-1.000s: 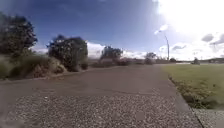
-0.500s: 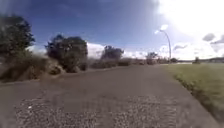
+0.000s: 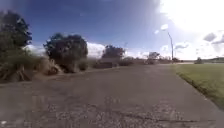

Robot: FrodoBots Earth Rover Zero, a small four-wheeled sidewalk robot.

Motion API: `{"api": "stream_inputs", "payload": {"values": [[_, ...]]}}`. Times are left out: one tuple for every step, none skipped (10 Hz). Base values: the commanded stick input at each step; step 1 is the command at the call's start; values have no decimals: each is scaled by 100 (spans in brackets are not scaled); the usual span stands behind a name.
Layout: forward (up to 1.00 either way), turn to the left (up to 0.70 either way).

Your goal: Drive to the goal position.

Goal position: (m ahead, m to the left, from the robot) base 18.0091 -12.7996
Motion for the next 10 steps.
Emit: {"api": "stream_inputs", "payload": {"values": [[100,-40],[100,-40],[100,-40],[100,-40],[100,0],[100,-9],[100,-18],[100,-26],[100,-35],[100,-6]]}}
